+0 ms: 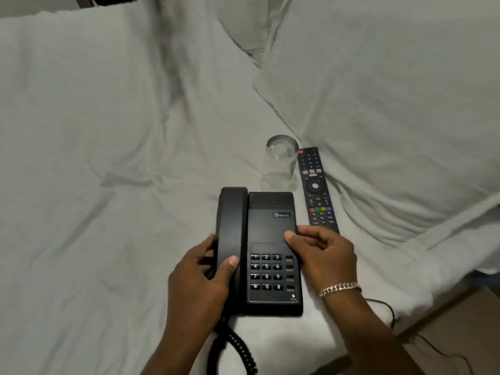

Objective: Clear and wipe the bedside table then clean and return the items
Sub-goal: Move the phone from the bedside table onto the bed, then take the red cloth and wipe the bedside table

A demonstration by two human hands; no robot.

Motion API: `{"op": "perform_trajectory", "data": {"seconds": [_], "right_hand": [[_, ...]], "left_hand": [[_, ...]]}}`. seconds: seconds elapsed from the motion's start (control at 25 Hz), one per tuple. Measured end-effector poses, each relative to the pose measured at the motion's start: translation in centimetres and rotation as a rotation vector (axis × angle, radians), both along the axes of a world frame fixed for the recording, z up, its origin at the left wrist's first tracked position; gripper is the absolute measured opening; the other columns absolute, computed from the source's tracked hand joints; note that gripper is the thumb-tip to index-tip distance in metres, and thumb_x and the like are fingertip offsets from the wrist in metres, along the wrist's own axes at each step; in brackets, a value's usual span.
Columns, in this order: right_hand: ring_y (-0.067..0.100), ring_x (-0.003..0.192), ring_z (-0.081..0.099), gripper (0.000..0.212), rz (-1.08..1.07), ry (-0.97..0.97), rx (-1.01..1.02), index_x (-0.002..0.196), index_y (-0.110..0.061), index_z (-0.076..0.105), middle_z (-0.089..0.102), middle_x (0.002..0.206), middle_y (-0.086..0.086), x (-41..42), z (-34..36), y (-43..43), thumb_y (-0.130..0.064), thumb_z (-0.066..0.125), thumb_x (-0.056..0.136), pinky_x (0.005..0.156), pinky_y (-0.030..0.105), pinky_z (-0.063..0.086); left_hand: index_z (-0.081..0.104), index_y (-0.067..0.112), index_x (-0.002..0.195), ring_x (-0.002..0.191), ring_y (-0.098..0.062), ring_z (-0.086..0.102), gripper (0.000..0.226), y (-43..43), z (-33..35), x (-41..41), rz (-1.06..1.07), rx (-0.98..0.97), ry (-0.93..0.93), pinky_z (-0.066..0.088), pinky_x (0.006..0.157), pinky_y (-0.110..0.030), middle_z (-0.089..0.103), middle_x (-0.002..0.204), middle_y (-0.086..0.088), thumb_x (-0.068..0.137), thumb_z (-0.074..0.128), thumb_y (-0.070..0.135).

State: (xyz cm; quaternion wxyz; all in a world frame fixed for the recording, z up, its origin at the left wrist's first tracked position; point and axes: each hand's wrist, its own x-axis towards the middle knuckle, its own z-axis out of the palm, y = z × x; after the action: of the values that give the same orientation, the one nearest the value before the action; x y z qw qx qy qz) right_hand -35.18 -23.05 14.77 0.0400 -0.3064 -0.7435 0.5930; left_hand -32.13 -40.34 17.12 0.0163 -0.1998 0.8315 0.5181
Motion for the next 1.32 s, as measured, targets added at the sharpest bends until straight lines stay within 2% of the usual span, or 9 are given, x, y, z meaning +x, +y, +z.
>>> {"op": "perform_trajectory", "data": {"seconds": [0.12, 0.24, 0.32, 0.48, 0.64, 0.8, 1.08, 1.16, 1.32], "right_hand": [[0.014, 0.067, 0.071, 0.016, -0.015, 0.048, -0.061, 0.082, -0.016, 0.075, 0.075, 0.073, 0.003, 2.1, 0.5, 1.5, -0.015, 0.081, 0.068, 0.075, 0.035, 0.060], [0.016, 0.067, 0.065, 0.014, -0.049, 0.079, -0.222, 0.085, -0.011, 0.073, 0.073, 0.077, 0.013, 5.8, 1.3, 5.0, -0.008, 0.077, 0.073, 0.062, 0.026, 0.055], [0.015, 0.065, 0.062, 0.014, -0.108, 0.090, -0.280, 0.088, -0.008, 0.072, 0.070, 0.076, 0.015, 9.3, 1.3, 7.7, -0.006, 0.074, 0.075, 0.056, 0.020, 0.052], [0.013, 0.069, 0.063, 0.014, -0.255, 0.093, -0.253, 0.091, -0.006, 0.071, 0.070, 0.079, 0.013, 18.7, 0.6, 14.5, -0.008, 0.073, 0.077, 0.060, 0.018, 0.050], [0.017, 0.076, 0.068, 0.012, -0.429, 0.033, -0.172, 0.089, -0.014, 0.071, 0.073, 0.082, 0.008, 30.0, -0.4, 22.0, -0.015, 0.073, 0.077, 0.064, 0.024, 0.050], [0.017, 0.073, 0.069, 0.010, -0.657, -0.052, -0.032, 0.083, -0.018, 0.074, 0.072, 0.075, 0.001, 43.4, -0.6, 28.8, -0.020, 0.071, 0.074, 0.069, 0.033, 0.055], [0.008, 0.072, 0.063, 0.015, -0.930, -0.195, 0.200, 0.085, -0.017, 0.073, 0.068, 0.075, -0.004, 65.7, 0.4, 37.4, -0.011, 0.063, 0.075, 0.062, 0.006, 0.044], [0.009, 0.079, 0.065, 0.017, -1.025, -0.274, 0.299, 0.087, -0.017, 0.073, 0.073, 0.083, -0.002, 71.3, 0.2, 38.8, -0.014, 0.063, 0.075, 0.072, 0.008, 0.045], [0.029, 0.108, 0.059, 0.040, -1.051, -0.591, 0.422, 0.107, -0.022, 0.066, 0.065, 0.116, 0.006, 79.0, -3.5, 40.4, -0.034, 0.058, 0.069, 0.091, 0.031, 0.046]], "left_hand": [[0.061, 0.019, 0.122, 0.105, -0.015, 0.057, 0.044, 2.4, 1.6, 1.4, 0.045, -0.218, 0.225, 0.045, 0.092, -0.033, 0.061, 0.113, 0.007, 0.079, 0.067, 0.024], [0.066, 0.017, 0.113, 0.093, -0.007, 0.063, 0.034, 7.0, 2.1, 3.6, -0.058, -0.128, 0.406, 0.046, 0.086, -0.016, 0.067, 0.103, 0.007, 0.079, 0.060, 0.019], [0.068, 0.013, 0.110, 0.089, -0.006, 0.065, 0.031, 10.8, 1.2, 5.8, -0.243, -0.095, 0.444, 0.049, 0.082, -0.014, 0.070, 0.099, 0.004, 0.080, 0.059, 0.013], [0.070, 0.012, 0.107, 0.088, -0.005, 0.067, 0.029, 19.8, -1.3, 12.6, -0.474, 0.017, 0.393, 0.054, 0.080, -0.021, 0.072, 0.098, 0.002, 0.080, 0.058, 0.012], [0.070, 0.013, 0.108, 0.082, -0.001, 0.065, 0.026, 29.0, -3.0, 21.0, -0.663, 0.054, 0.280, 0.047, 0.073, -0.005, 0.072, 0.100, 0.003, 0.085, 0.058, 0.015], [0.071, 0.010, 0.105, 0.076, 0.007, 0.058, 0.022, 37.8, -4.4, 32.3, -0.942, 0.076, 0.146, 0.043, 0.068, 0.000, 0.068, 0.093, 0.004, 0.087, 0.060, 0.006], [0.071, 0.013, 0.097, 0.077, -0.013, 0.066, 0.022, 48.6, -5.0, 54.1, -1.459, 0.142, 0.026, 0.054, 0.075, -0.023, 0.070, 0.087, 0.004, 0.079, 0.057, 0.012], [0.069, 0.011, 0.099, 0.081, -0.016, 0.065, 0.024, 50.9, -5.0, 59.1, -1.547, 0.122, -0.027, 0.054, 0.081, -0.030, 0.068, 0.090, 0.004, 0.078, 0.057, 0.013], [0.060, 0.014, 0.120, 0.084, -0.007, 0.054, 0.036, 54.2, -5.6, 65.1, -1.621, 0.062, -0.111, 0.040, 0.068, -0.002, 0.061, 0.094, 0.006, 0.084, 0.064, 0.008]]}}
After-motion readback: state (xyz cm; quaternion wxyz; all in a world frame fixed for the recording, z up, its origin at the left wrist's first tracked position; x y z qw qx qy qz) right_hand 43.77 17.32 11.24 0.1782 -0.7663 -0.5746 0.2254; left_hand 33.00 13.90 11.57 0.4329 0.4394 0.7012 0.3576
